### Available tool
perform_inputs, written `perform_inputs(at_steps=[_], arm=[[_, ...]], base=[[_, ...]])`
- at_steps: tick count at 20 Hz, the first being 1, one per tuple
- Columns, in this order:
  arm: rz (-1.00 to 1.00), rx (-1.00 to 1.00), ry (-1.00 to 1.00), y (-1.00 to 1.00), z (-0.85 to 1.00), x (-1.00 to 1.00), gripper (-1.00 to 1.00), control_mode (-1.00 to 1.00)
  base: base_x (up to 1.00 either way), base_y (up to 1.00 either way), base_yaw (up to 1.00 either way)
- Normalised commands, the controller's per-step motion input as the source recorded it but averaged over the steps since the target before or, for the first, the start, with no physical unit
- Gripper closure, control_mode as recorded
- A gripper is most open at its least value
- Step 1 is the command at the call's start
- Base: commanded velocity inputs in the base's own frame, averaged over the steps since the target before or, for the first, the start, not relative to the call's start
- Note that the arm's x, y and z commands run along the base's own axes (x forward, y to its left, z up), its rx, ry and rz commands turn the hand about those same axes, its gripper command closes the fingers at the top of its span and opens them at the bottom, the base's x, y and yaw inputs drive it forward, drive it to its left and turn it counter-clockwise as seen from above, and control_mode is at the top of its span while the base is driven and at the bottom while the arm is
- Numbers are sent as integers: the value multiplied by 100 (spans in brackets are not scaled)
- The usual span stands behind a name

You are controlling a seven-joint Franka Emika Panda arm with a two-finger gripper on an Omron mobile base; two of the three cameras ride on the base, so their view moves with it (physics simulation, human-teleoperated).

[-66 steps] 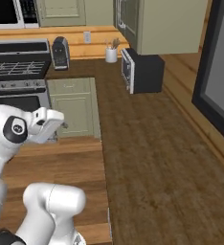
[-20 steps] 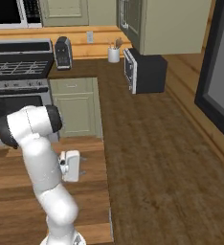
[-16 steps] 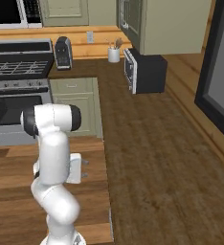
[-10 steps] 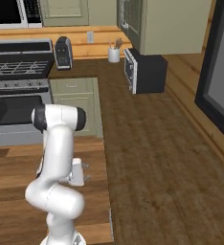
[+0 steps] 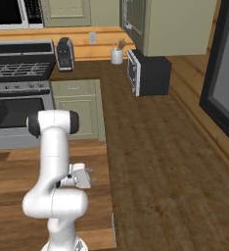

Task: Take a straw from the drawer in front and place it inside the glass cup on the dining counter.

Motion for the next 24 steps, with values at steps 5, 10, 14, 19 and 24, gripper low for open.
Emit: perform_inputs(at_steps=[5,10,14,19,24], arm=[[9,15,2,-18,17,30,-100,-100],[12,9,5,-17,1,25,-100,-100],[8,1,7,-16,-11,32,-100,-100],[2,0,11,-14,-14,38,-100,-100],[0,0,18,-2,-33,32,-100,-100]], base=[[0,0,0],[0,0,0],[0,0,0],[0,0,0],[0,0,0]])
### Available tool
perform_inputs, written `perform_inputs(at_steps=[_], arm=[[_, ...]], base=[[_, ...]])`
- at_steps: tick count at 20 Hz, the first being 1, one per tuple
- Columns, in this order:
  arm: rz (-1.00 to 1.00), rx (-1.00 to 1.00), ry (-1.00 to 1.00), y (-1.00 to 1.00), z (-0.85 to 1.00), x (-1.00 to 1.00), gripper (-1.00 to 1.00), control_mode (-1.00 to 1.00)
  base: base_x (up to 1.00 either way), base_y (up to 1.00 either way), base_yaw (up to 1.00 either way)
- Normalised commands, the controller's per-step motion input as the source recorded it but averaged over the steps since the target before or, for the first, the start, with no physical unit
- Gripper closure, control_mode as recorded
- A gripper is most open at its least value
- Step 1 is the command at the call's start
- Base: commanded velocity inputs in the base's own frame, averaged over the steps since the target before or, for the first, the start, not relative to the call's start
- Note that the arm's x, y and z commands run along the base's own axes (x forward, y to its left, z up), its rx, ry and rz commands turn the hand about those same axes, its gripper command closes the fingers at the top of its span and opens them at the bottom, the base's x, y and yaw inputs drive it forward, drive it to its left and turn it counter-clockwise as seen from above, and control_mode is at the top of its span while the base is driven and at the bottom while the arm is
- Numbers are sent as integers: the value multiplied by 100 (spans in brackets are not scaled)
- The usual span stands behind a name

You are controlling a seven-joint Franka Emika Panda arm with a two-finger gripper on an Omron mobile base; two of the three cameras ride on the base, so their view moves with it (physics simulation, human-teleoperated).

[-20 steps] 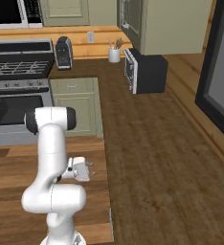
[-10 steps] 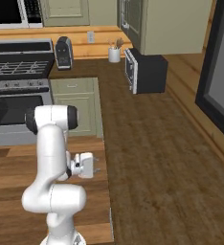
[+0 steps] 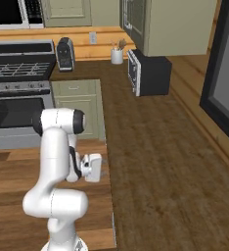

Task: Take a straw from the drawer in front and place it inside the glass cup on the dining counter.

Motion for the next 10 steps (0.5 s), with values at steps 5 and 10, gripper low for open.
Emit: perform_inputs(at_steps=[5,10], arm=[[0,0,17,0,-39,25,-100,-100],[0,0,5,-5,-31,14,-100,-100]], base=[[0,0,0],[0,0,0]])
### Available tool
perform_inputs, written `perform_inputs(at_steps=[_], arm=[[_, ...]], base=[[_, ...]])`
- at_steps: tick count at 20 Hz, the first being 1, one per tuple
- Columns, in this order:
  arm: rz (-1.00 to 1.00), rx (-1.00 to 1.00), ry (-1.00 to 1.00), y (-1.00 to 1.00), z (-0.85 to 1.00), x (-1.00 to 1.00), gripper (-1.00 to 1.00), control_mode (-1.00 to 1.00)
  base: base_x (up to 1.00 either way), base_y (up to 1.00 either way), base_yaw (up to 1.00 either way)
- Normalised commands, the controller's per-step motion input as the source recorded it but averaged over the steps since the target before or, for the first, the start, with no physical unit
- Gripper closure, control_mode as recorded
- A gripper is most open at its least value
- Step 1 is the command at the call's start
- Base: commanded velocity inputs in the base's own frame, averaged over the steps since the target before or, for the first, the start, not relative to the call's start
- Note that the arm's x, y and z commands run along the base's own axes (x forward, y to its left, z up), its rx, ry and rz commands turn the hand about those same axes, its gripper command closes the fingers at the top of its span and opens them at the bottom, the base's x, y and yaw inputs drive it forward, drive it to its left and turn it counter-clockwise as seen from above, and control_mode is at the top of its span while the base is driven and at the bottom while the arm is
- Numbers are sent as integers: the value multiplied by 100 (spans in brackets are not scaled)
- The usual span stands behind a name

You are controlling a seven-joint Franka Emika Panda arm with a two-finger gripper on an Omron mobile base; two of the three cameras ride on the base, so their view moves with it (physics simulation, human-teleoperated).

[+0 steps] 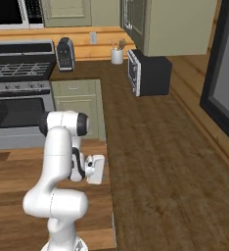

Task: Take a straw from the drawer in front and place it inside the glass cup on the dining counter.

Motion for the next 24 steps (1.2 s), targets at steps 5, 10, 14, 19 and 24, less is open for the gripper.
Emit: perform_inputs(at_steps=[5,10,14,19,24], arm=[[0,0,0,-14,-21,7,-100,-100],[0,0,-8,-18,0,-3,-100,-100],[0,0,-8,-21,2,0,-100,-100],[0,0,-3,-22,0,1,-100,-100],[0,0,0,-6,0,18,100,-100]], base=[[0,0,0],[0,0,0],[0,0,0],[0,0,0],[0,0,0]])
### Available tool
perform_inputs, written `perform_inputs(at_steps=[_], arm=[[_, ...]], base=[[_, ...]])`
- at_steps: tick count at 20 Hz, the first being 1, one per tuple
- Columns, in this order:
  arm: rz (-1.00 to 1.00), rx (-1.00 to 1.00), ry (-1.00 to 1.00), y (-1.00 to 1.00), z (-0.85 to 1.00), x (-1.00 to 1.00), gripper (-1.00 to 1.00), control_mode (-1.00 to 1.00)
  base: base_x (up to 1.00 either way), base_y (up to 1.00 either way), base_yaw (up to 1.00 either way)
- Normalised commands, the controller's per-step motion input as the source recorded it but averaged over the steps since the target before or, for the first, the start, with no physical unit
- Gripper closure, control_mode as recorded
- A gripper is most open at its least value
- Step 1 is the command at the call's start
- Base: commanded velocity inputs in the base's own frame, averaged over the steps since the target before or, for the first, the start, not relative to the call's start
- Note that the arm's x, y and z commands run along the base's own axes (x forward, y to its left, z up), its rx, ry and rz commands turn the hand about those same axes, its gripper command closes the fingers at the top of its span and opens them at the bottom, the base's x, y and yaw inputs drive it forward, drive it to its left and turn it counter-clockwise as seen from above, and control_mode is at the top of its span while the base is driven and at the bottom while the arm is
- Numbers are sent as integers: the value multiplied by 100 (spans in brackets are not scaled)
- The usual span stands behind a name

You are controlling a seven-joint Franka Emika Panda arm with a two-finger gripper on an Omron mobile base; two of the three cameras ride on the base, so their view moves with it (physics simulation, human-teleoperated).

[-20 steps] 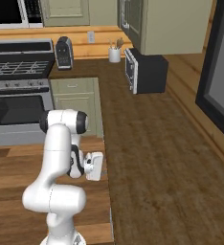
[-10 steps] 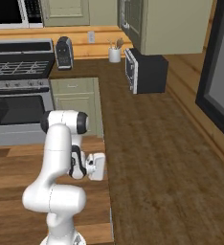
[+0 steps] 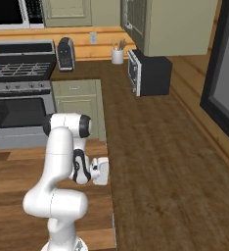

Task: Take a straw from the drawer in front and place it inside the glass cup on the dining counter.

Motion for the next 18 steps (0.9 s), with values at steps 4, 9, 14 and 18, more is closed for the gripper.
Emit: perform_inputs(at_steps=[4,9,14,18], arm=[[0,0,0,2,0,10,100,-100],[0,0,0,31,0,-2,100,-100],[3,0,0,79,0,-22,100,-100],[7,0,5,100,0,-32,100,-100]], base=[[0,0,0],[0,0,0],[0,0,0],[0,0,0]])
